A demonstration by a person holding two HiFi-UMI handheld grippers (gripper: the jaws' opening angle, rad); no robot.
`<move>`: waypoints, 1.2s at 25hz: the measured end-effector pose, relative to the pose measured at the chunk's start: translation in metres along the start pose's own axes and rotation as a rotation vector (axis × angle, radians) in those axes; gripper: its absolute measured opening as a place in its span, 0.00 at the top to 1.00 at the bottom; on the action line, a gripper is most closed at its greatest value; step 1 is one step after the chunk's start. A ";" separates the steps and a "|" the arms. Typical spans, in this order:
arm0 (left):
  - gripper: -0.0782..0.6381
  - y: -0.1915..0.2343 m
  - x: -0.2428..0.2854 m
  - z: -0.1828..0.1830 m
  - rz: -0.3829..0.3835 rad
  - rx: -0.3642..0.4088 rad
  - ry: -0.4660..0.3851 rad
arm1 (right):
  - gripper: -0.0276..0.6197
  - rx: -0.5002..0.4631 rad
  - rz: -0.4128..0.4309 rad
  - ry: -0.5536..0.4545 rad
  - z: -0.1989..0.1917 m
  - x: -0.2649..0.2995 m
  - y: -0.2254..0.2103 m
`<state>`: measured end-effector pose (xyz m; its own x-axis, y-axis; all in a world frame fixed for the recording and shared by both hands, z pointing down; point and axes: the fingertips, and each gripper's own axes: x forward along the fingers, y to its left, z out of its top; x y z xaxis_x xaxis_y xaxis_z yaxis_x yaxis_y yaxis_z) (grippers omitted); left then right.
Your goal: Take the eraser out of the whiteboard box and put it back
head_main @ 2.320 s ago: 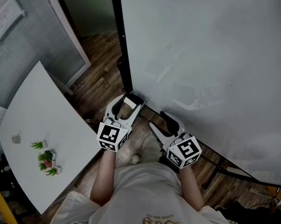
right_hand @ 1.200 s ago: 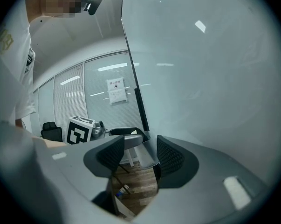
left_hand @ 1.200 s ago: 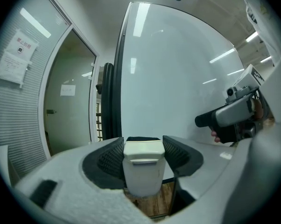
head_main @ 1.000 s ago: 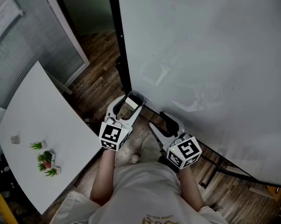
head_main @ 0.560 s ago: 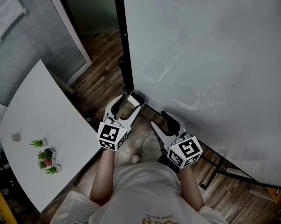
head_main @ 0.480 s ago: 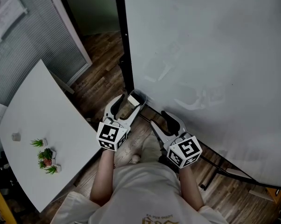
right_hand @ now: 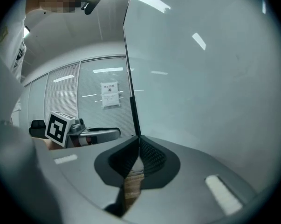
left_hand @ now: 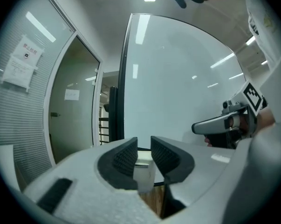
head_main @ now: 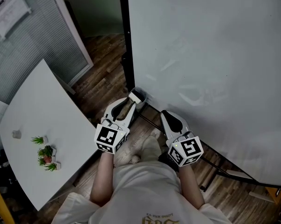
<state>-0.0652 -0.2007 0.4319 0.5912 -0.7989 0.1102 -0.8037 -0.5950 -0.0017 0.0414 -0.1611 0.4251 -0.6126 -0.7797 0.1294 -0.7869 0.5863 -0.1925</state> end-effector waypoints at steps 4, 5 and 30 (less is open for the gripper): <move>0.88 0.000 -0.011 0.008 0.035 0.002 -0.031 | 0.94 0.006 -0.015 -0.030 0.007 -0.006 -0.001; 0.88 0.000 -0.013 0.010 0.041 0.004 -0.033 | 0.94 0.007 -0.025 -0.035 0.008 -0.008 -0.002; 0.88 -0.004 -0.017 0.012 0.013 -0.127 -0.002 | 0.94 -0.031 -0.039 -0.067 0.016 -0.021 -0.002</move>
<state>-0.0708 -0.1858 0.4180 0.5807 -0.8068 0.1088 -0.8132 -0.5688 0.1227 0.0574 -0.1492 0.4073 -0.5758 -0.8146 0.0707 -0.8127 0.5607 -0.1584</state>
